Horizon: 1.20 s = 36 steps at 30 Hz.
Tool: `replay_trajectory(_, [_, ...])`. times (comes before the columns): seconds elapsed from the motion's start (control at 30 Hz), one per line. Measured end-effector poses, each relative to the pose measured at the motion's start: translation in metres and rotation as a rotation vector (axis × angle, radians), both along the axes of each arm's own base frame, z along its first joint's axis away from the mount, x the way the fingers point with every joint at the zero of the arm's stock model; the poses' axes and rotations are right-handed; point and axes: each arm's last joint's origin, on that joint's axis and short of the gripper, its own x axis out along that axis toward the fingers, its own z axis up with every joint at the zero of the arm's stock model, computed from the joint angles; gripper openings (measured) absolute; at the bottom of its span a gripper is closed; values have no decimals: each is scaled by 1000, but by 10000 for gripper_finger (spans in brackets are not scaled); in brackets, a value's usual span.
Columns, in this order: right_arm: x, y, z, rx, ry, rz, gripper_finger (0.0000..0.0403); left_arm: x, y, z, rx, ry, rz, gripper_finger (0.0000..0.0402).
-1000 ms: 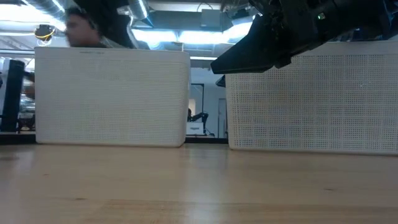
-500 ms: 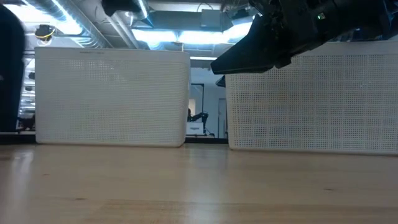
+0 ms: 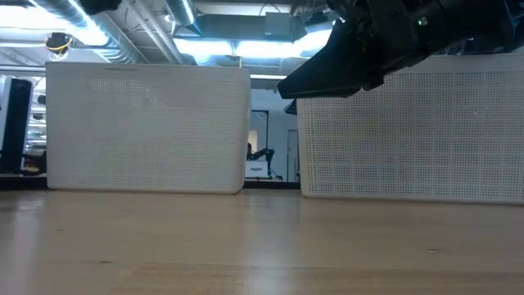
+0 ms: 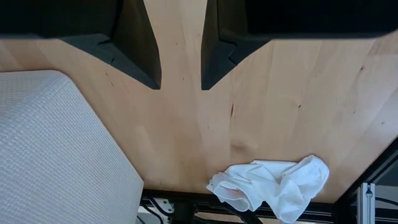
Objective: Sort clothes
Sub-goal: Put the white boxer into the left white bin
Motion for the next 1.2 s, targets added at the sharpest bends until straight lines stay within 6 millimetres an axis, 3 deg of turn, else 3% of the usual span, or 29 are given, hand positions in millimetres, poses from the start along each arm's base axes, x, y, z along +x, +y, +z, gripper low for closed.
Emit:
replay_trajectory(0.23, [0, 0, 0, 0, 0, 0, 117, 0, -36, -26, 18, 199, 48, 237])
replay_trajectory(0.53, [0, 0, 0, 0, -1, 0, 117, -12, -73, -107, 29, 522, 141, 237])
replay_trajectory(0.73, [0, 0, 1, -3, -8, -12, 117, -28, -70, -150, 71, 666, 260, 237])
replay_trajectory(0.9, [0, -1, 1, -5, -9, -17, 117, -35, -67, -179, -4, 723, 252, 237])
replay_trajectory(1.2, [0, -1, 1, -5, -9, -18, 117, -40, -65, -206, -103, 724, 205, 237])
